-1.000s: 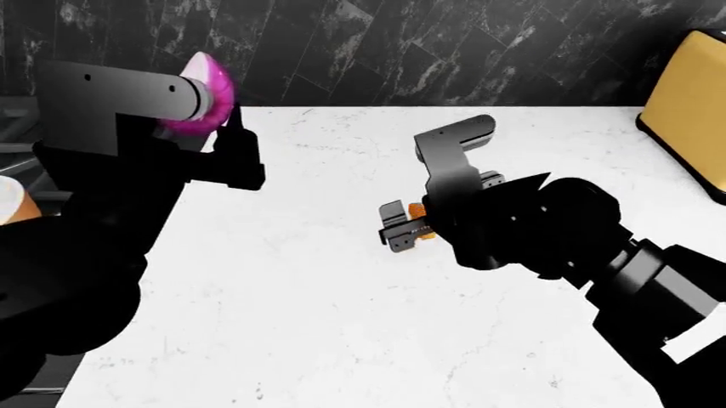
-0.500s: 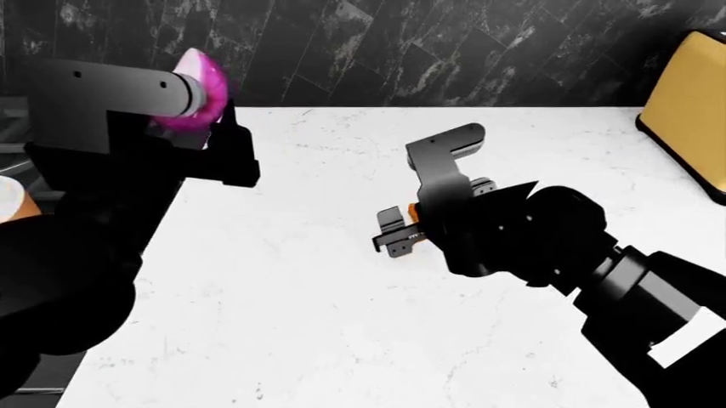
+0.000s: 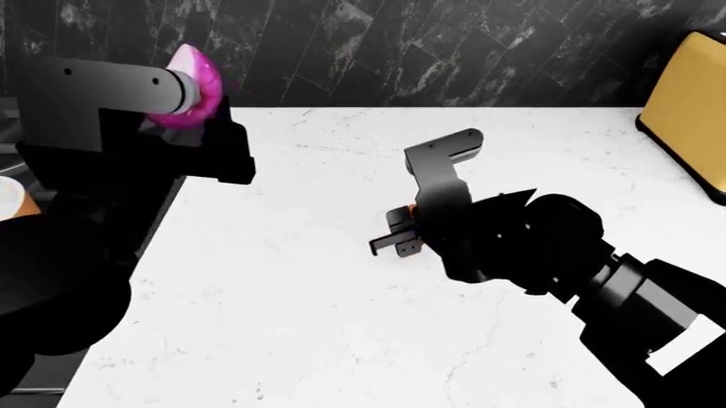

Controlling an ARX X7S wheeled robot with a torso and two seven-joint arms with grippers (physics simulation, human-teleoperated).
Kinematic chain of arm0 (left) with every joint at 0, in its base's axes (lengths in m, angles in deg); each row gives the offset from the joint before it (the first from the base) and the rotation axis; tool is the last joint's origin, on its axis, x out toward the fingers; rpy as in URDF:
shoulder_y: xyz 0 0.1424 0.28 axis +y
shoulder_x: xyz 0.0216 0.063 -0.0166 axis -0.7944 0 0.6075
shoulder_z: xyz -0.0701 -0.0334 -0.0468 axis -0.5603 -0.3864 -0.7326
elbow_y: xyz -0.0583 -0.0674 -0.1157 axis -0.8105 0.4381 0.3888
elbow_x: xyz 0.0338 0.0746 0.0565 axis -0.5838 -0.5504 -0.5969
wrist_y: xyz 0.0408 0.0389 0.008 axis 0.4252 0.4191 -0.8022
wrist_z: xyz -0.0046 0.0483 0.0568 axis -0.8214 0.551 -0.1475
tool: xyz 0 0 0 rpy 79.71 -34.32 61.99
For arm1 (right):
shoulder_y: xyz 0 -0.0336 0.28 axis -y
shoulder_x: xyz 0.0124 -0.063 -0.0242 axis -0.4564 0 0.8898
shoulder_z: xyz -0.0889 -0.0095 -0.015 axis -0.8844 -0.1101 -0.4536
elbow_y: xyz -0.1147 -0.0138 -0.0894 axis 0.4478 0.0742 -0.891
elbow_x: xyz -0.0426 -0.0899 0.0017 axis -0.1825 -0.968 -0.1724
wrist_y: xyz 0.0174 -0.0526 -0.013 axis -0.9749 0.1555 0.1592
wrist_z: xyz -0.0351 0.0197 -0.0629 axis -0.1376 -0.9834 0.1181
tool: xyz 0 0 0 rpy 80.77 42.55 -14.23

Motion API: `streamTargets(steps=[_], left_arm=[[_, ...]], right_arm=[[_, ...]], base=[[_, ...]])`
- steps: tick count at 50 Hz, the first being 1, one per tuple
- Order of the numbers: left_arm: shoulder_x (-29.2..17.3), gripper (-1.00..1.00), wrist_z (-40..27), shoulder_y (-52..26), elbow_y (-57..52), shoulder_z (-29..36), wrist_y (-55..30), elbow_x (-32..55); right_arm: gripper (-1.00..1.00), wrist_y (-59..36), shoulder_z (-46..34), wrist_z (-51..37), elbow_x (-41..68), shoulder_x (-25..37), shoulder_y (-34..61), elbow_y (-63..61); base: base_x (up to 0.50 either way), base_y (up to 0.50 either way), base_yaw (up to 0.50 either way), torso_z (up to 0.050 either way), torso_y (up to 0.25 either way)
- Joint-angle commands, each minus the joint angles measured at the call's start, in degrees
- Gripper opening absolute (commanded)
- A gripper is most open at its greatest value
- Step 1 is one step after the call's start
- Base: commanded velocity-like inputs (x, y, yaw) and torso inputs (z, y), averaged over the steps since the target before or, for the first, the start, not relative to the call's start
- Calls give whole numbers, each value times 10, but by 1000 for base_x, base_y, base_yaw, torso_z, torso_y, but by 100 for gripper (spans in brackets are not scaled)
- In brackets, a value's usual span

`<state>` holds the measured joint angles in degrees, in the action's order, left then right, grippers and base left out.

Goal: Place both pans onto different burners. Then place the onion and the sushi on different pans.

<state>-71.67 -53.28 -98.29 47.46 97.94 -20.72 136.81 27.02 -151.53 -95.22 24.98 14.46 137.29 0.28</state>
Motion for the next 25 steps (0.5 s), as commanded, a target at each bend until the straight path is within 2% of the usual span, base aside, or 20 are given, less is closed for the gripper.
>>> streamTargets(steps=[1,6,15,25], left_arm=[[-1,-100,-6,-1,0,-4,7,3],[-3,-100,-5,3,1,-4,9,1],[-6,-100,-5,12,-3,-6,15,-2],[-12,-100,-9,20,-19,-6,18,-5]], right_arm=[[-100,-10,-13,-12,29,17,-19,-14],[-100,-7,7,-46,46,47,-14,-75],[-100,4,58,-150,95,143,-12,-281],[-100,33,94,-196,119,210,-32,-413]], base=[[0,0,0,0,0],[0,0,-1,0,0],[0,0,0,0,0],[0,0,0,0,0]])
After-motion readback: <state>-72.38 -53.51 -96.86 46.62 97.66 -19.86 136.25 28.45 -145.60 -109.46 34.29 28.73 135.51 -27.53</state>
